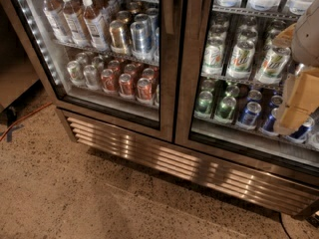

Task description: Open right fridge door

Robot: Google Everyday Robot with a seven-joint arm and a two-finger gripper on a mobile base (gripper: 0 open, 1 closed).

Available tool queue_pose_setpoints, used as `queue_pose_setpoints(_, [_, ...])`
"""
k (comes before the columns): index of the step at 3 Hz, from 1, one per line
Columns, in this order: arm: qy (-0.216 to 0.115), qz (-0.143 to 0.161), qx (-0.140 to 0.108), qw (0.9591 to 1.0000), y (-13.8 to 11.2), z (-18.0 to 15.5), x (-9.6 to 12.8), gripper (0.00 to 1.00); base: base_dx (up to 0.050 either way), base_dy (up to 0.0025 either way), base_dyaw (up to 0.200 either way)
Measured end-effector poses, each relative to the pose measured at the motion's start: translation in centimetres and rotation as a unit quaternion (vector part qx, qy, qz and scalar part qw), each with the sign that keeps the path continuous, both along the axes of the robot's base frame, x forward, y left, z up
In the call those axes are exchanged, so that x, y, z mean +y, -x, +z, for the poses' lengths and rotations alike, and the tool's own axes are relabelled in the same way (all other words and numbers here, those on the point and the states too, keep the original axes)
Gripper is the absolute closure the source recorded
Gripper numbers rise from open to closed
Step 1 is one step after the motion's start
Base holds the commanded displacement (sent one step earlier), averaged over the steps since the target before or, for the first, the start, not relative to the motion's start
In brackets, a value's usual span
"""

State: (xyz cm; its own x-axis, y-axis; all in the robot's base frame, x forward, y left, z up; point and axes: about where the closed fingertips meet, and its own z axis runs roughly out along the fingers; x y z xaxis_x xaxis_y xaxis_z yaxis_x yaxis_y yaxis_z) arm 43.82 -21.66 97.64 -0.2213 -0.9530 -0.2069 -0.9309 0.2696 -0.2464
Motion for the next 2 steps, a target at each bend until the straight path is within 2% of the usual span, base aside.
queue_pose_setpoints(1, [0.001,0.0,-0.003,1.0,-0.04,0.14,0.03,0.0,0.0,0.0,0.0])
queue_pose_setpoints(2, [-0.006,0.004,0.005,1.0,-0.73,-0.34,0.65,0.0,0.0,0.0,0.0])
